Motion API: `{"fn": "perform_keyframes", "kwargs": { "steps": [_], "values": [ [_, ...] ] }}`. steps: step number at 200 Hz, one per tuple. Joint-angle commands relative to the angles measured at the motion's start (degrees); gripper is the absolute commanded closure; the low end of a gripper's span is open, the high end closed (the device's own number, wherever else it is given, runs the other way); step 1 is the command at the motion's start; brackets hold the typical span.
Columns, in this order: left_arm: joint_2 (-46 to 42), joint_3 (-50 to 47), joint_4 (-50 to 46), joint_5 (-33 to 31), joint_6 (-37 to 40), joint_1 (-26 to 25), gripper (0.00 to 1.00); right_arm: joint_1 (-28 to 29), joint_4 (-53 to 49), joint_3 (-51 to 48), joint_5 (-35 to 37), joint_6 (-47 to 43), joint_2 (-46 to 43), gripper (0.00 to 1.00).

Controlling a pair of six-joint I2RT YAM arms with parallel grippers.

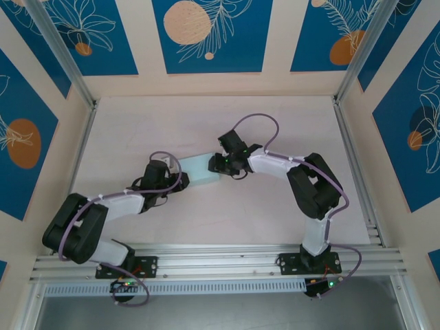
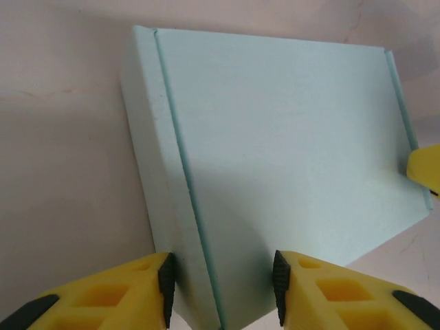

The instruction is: Fold the paper box

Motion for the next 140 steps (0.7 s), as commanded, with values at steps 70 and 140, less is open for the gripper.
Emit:
{"fn": "perform_keyframes", "kwargs": {
  "steps": [70,140],
  "values": [
    [-14.2,1.0,-10.9,-3.6,4.8,1.6,0.00,-0.6,-8.4,0.6,4.1,-7.1,-9.1,0.41],
    [-28.1,0.6,-22.0,-9.7,10.4,3.8,0.00,-1.8,-13.1,-14.2,17.9,-7.4,-31.7,0.31]
  ]
}}
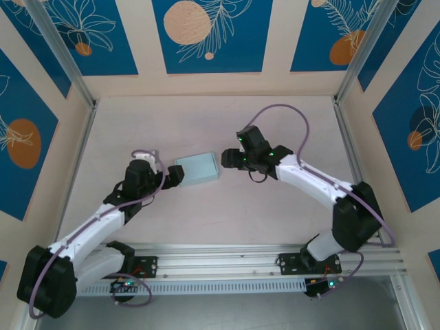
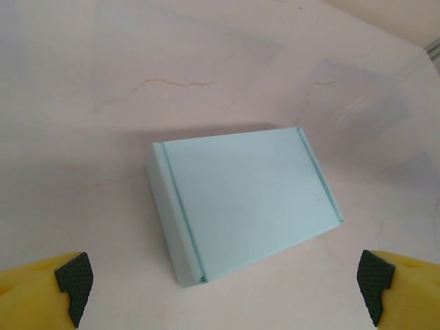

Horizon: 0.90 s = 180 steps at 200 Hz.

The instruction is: Fold the paper box

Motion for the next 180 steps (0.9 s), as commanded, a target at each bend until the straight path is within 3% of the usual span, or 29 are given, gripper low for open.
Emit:
{"fn": "perform_keyframes", "kwargs": {
  "steps": [1,38,49,113,180],
  "values": [
    [-2.5,0.3,-5.3,-3.5,3.4,1.3,0.00,-0.6,-4.3,-5.3,7.4,-0.8,-7.2,0.30],
    [-6.0,0.2,-6.5,-10.9,9.6,2.4,0.00,-4.1,-5.0,-14.1,13.3,-2.5,-21.7,0.10],
    [-7.2,0.0,-6.6,-13.0,11.9,2.8,0.00,-6.0,-5.3,-15.7,13.9,-3.1,-24.8,0.00],
    [-14.0,-6.6,3.8,-20.9,25.6,3.7,0.00,-13.6,-1.6,-20.5,22.5,-10.6,-31.8,0.00],
    [-4.1,-12.9,21.2,-20.2,34.5,7.2,0.00,-17.3,18.8,-30.3,21.8,-21.7,-31.8,0.00]
  ]
}}
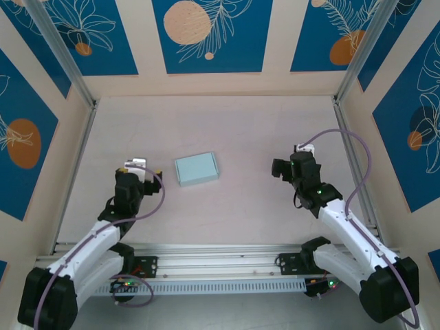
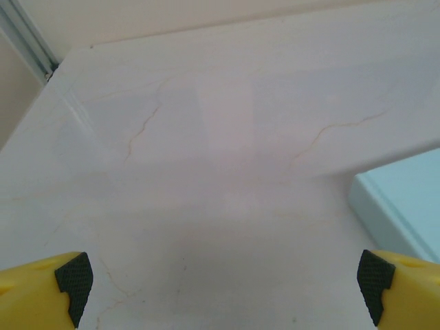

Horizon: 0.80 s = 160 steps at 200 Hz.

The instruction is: Fold the paper box

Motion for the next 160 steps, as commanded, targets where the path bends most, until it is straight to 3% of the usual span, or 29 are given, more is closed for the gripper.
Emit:
{"fn": "perform_keyframes", "kwargs": {
  "steps": [1,63,123,160],
  "values": [
    [3.3,-1.2,9.5,0.0,4.4,2.1,0.00,-1.1,11.2,-3.0,0.6,-6.0,-0.6,0.00],
    [14.4,-2.2,20.8,4.5,4.9,4.7,0.00,-6.5,24.4,-9.8,-5.6,-8.7,1.7,0.00],
    [19.3,-4.4,33.1,7.8,6.8,5.3,0.00,-11.2,28.7,-9.9,-10.8,-8.3,6.5,0.00],
    [23.5,-2.0,34.1,11.3,6.9,5.3,0.00,-13.4,30.8,-9.7,-13.2,-7.7,9.2,0.00]
  ]
}}
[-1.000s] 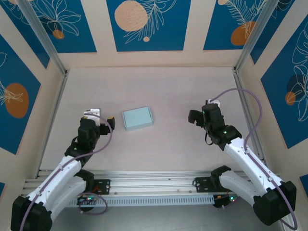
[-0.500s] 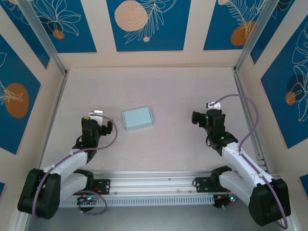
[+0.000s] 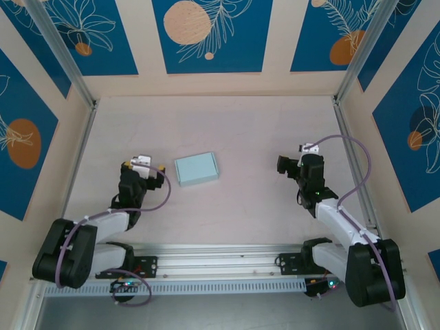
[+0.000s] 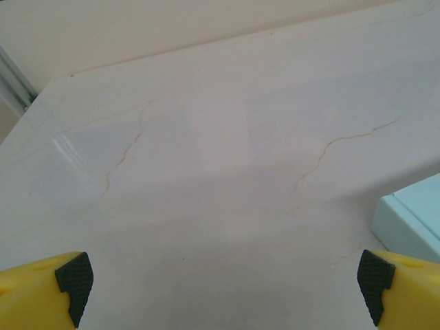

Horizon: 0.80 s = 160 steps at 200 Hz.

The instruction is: Fold the paper box

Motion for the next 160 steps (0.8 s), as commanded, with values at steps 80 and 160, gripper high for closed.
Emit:
{"fn": "perform_keyframes", "kwargs": {
  "steps": [80,160],
  "values": [
    [1.7,-0.4,7.7,3.6,1.7,1.0,0.00,-4.2,15.2,-2.4,-8.8,-0.5,7.4,0.00],
    [-0.5,-1.0,5.4,7.4,0.2,2.1,0.00,-4.6,25.3,-2.5,-15.0,-5.0,14.8,0.00]
  ]
}}
